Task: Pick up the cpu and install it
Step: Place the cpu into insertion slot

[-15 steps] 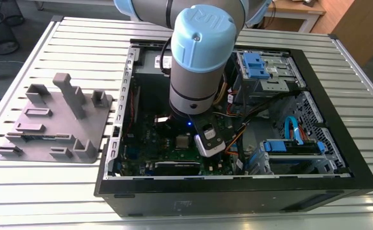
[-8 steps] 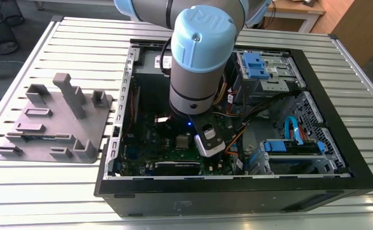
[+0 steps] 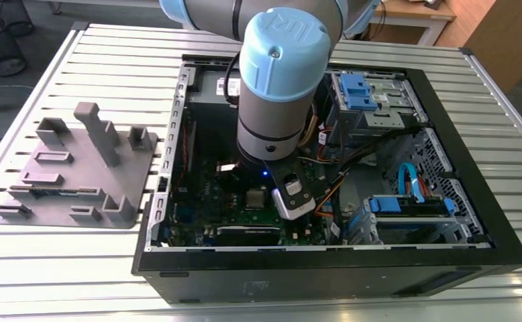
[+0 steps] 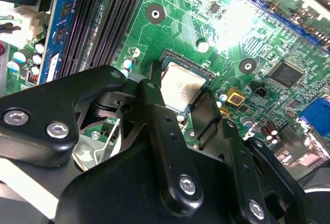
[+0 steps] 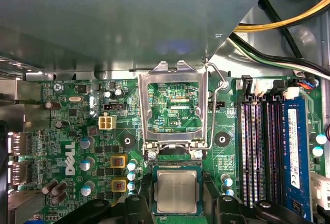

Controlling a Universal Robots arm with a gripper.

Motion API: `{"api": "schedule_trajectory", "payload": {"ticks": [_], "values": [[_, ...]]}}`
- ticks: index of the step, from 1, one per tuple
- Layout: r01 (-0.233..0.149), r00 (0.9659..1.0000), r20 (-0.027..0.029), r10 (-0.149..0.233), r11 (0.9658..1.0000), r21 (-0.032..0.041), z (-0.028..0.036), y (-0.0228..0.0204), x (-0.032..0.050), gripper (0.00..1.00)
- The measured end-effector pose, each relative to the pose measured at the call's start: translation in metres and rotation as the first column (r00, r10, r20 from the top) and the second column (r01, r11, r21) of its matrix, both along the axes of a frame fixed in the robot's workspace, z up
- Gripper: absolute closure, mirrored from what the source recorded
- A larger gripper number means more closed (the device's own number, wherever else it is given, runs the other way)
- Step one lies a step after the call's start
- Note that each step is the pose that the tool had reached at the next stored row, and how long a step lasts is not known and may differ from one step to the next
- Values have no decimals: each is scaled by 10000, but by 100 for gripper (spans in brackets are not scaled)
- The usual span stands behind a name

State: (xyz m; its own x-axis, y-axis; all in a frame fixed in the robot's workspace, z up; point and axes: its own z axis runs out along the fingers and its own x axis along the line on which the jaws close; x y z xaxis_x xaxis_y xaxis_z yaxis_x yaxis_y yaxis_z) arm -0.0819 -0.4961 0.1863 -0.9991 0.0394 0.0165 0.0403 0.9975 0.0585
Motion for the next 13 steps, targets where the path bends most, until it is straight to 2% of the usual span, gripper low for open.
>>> {"api": "schedule_trajectory", "payload": {"ticks": [11, 12, 13], "values": [[1, 10000, 2, -1, 10000, 6, -4, 1, 0, 52], [1, 10000, 3, -1, 10000, 5, -4, 1, 0, 46], [1, 10000, 2, -1, 10000, 4, -3, 1, 0, 46]]}}
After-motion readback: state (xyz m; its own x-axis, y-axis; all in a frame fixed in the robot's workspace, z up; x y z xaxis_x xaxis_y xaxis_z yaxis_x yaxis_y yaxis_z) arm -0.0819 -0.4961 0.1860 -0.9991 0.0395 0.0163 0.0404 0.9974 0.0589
